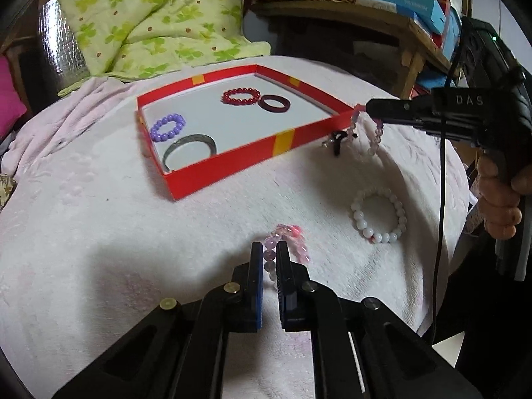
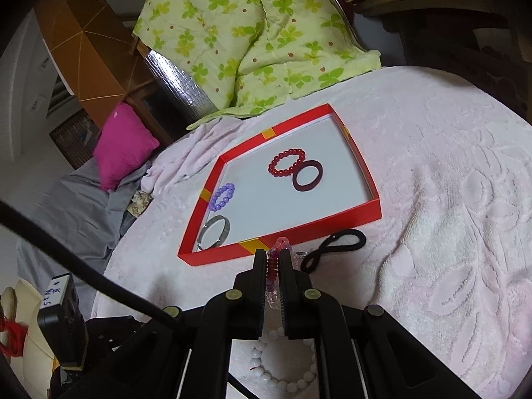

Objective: Organize jewelry
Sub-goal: 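Grasp the pink beaded bracelet with the left tool while the right tool holds its bracelet, then lift both held pink bracelets and carry them over the red tray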

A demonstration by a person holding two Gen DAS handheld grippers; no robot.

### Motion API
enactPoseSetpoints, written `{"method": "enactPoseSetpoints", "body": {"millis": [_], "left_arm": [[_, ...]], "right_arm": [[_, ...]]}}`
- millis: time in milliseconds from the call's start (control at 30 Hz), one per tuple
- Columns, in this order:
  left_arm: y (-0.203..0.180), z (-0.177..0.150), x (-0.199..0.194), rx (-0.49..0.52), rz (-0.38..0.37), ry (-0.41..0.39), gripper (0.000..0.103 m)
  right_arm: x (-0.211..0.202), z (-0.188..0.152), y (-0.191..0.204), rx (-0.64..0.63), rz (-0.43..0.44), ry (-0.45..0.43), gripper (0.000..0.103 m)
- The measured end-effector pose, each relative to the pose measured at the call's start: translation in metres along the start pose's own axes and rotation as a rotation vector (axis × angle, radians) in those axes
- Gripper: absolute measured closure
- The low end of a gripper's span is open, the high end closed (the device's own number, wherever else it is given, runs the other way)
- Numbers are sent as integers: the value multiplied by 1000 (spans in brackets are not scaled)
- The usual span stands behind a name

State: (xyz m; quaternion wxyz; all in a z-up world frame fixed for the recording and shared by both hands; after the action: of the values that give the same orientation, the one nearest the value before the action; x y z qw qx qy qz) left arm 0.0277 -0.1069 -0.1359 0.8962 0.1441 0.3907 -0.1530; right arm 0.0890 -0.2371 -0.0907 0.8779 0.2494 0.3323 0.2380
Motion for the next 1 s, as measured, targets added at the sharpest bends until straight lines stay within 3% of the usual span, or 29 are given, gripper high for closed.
{"method": "enactPoseSetpoints", "body": {"millis": [500, 1000], "left_arm": [[39, 20, -19, -123, 80, -91, 95], [60, 36, -19, -173, 238, -123, 95]], "right_arm": [[7, -1, 20, -26, 38, -5, 95], [-12, 5, 9, -27, 42, -36, 95]]}}
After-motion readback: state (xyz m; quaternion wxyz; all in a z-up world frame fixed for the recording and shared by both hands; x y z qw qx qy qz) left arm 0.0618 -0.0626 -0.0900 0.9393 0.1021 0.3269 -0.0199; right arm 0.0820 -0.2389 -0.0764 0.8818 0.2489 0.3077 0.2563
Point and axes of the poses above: each gripper's, at about its wrist camera, not at the fingertips, and x roughly the way its jaws point, y to its left, z to its top, the point moved 10 cm from there along x, roughly the way its jaws point, and after that the axes turned 12 degrees about z, right-handed, at the moved point
